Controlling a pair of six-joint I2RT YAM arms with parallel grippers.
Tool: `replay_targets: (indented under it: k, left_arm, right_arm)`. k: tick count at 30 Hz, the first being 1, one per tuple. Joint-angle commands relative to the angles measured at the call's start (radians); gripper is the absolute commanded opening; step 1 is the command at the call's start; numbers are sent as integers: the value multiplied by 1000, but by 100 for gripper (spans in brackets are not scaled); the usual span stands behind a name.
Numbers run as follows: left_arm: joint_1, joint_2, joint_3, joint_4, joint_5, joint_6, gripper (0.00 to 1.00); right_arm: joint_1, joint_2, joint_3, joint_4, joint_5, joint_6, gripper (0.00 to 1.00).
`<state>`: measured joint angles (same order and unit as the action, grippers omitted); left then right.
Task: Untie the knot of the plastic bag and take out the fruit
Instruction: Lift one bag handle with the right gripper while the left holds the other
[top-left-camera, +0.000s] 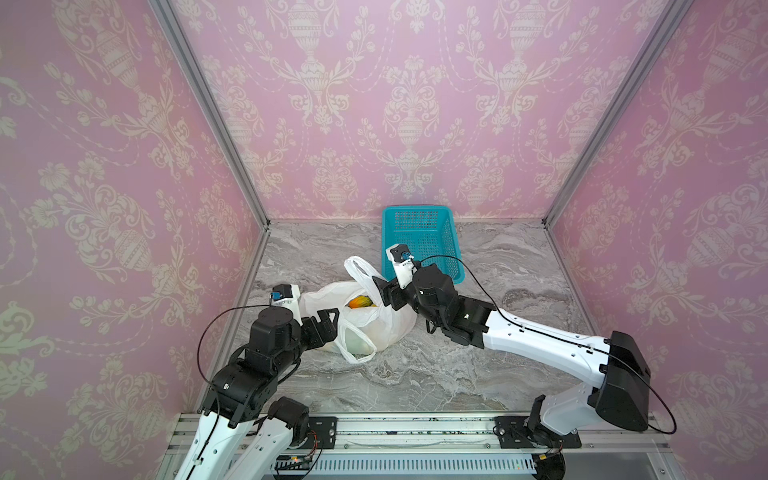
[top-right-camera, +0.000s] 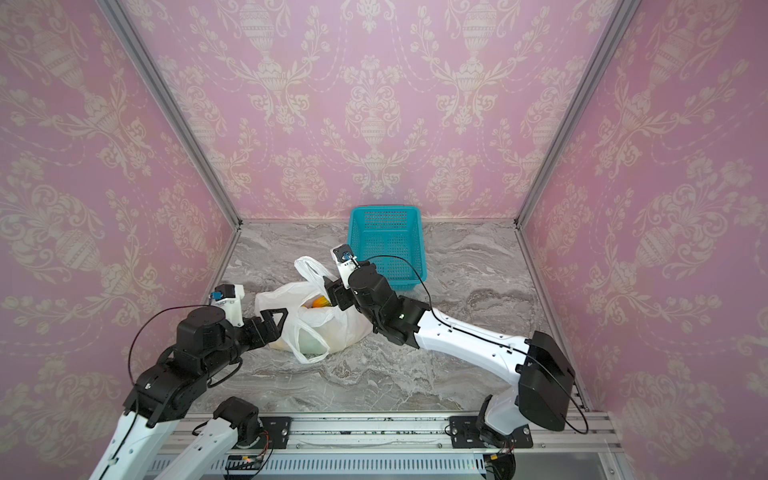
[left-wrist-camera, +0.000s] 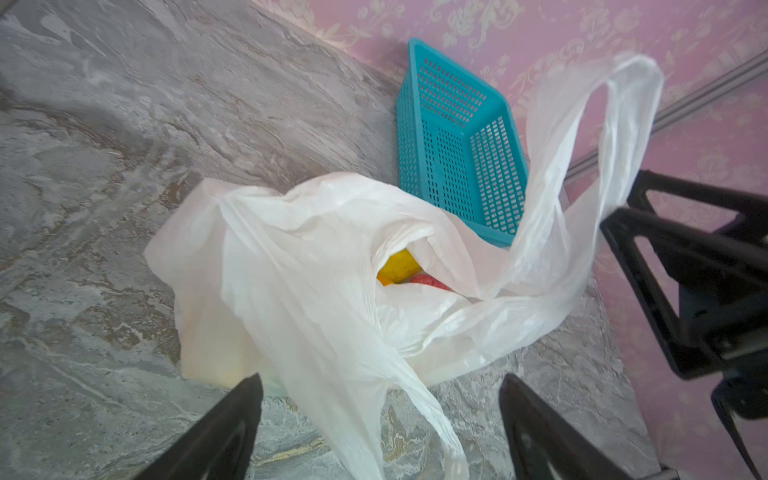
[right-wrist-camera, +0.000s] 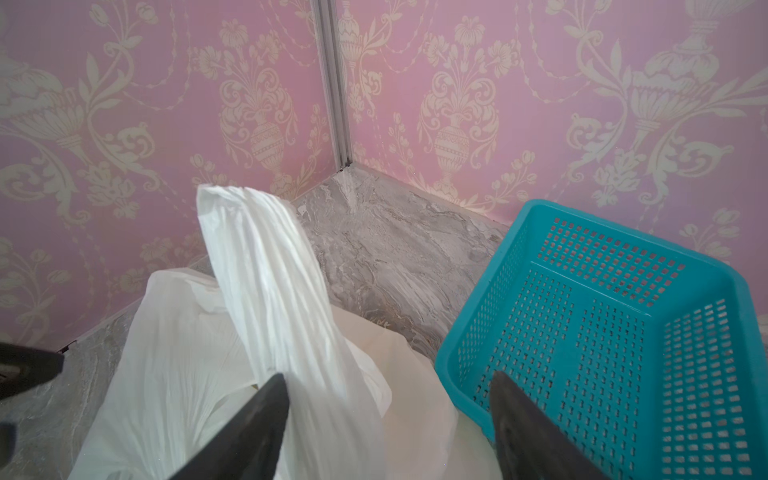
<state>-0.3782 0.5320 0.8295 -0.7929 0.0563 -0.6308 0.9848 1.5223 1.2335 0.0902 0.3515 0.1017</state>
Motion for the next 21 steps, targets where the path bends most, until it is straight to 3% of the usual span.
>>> replay_targets:
  k: [1, 4, 6, 8, 14, 21]
  left_arm:
    - [-41, -12, 17, -55, 39, 0, 91]
    - [-61, -25, -28, -47, 39, 10, 95]
    - [-88, -27, -66, 7, 63, 24, 99]
    - [-125, -10, -76, 0, -31, 19, 99]
    - [-247, 121, -6, 28, -155, 86, 99]
    - [-407, 244, 133, 77, -308, 264, 99]
  right_arm:
    - [2, 43, 87, -71, 6, -6, 48]
    - [-1, 48, 86, -66, 46, -1, 19]
    - [-13, 31, 64, -49, 80, 22, 9]
    - [-33, 4, 25, -32, 115, 56, 0]
    - [-153, -34, -30, -34, 172, 146, 0]
    - [-254, 61, 87, -114, 142, 155, 0]
